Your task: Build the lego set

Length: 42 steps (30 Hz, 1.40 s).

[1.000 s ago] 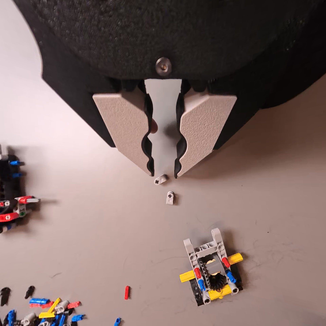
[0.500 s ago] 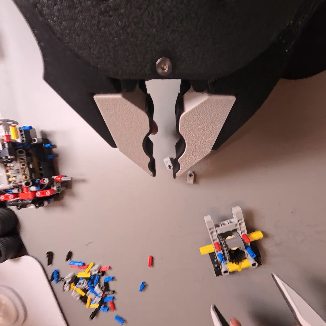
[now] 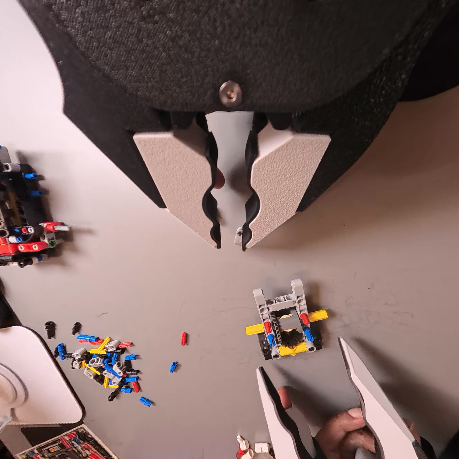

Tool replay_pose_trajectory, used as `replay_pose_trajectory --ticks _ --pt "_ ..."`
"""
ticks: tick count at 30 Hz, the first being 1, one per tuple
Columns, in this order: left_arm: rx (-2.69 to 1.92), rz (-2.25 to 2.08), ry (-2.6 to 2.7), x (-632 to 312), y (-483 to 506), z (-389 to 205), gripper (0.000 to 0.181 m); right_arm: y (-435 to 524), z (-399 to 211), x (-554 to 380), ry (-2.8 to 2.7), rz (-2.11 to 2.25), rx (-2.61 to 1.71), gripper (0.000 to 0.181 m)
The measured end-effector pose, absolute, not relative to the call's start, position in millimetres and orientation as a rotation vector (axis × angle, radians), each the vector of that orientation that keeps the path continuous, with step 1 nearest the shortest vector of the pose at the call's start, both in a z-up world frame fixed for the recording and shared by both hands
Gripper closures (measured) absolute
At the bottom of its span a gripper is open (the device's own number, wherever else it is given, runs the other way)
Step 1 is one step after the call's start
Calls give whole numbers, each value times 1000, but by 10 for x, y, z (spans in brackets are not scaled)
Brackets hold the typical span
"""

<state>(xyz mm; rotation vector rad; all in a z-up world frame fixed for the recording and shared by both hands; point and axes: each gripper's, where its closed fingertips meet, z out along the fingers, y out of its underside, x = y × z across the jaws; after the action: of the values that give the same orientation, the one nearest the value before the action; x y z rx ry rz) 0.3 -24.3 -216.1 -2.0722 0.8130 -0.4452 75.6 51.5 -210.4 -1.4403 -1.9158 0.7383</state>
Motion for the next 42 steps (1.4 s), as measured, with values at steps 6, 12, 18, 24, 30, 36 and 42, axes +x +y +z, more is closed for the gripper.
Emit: replay_pose_trajectory --ticks 6,12,18,24,30,36,42 --pt "-2093 -336 891 -19 -215 -2256 122 675 -2027 787 -1831 691 -1438 169" --pt "-2079 -321 930 -66 -207 -2257 123 743 -1889 751 -1733 741 -1443 169" --pt "-2048 -373 911 -57 -210 -2183 124 254 -1980 597 -1886 834 -1317 154" --pt "-1957 -435 997 7 -171 -2103 123 94 -2127 479 -1968 777 -1296 136" --pt "-1923 -541 1071 45 -141 -2101 124 18 -2122 507 -2000 775 -1284 144" --pt "-1927 -496 1064 -17 -58 -2113 124 -91 -2185 550 -2068 767 -1255 154" --pt "-1931 -466 1064 -84 -75 -2125 124 87 -2016 622 -1983 852 -1310 154"
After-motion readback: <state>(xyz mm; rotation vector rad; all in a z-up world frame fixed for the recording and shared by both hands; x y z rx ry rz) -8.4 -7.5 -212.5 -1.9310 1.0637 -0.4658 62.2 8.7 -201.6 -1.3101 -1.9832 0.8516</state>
